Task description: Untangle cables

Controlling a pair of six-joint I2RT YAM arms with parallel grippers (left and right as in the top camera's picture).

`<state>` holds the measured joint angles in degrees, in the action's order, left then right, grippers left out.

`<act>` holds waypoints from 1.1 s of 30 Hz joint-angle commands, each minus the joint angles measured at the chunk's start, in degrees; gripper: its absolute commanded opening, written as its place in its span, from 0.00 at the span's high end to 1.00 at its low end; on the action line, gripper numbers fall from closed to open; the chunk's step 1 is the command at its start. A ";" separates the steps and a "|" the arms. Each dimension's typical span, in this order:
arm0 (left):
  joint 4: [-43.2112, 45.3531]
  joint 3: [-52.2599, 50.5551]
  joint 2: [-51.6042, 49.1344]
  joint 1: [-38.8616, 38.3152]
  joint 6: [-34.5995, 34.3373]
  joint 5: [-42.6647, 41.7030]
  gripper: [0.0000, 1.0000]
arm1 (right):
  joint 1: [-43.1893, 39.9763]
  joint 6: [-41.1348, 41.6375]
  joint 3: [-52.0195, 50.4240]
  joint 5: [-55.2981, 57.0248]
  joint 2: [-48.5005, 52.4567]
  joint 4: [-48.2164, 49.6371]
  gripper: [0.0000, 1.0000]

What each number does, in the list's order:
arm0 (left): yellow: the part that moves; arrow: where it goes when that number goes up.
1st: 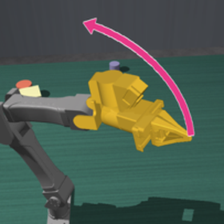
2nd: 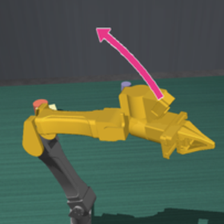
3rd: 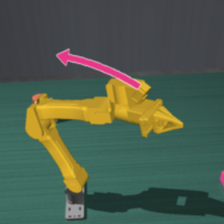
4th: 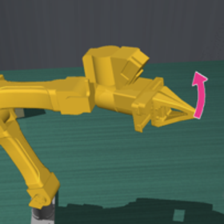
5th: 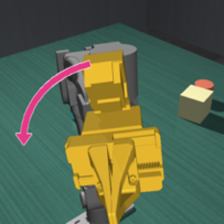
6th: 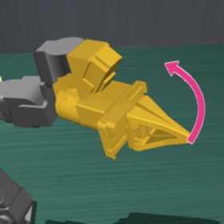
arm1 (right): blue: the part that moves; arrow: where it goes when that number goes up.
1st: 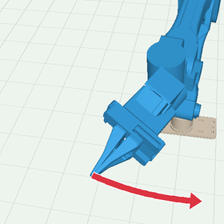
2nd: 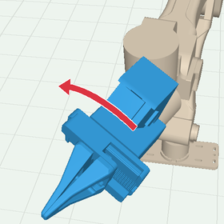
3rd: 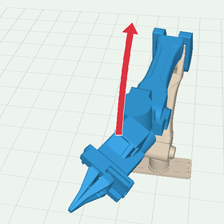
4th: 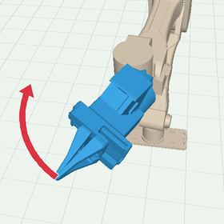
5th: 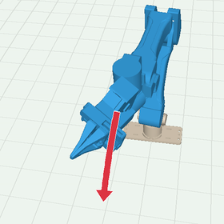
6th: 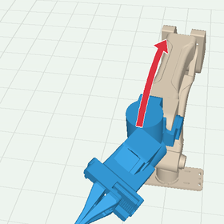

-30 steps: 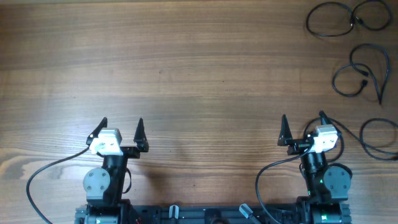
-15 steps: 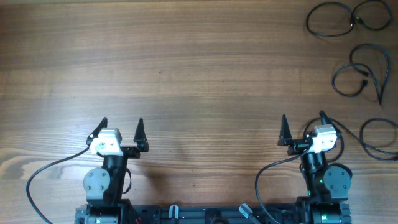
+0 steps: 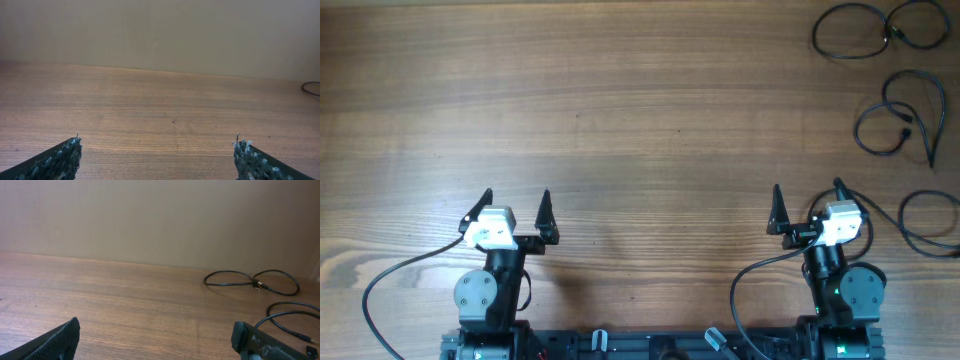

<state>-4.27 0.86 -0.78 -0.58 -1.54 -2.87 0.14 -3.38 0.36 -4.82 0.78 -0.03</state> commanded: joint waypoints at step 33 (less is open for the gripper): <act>-0.02 -0.55 0.57 0.33 1.11 1.20 0.00 | 0.22 -1.09 -0.04 0.96 -0.50 0.07 0.00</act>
<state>-4.27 0.84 -0.78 -0.58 -1.13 -1.41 0.14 -3.38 0.36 -4.82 0.78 -0.01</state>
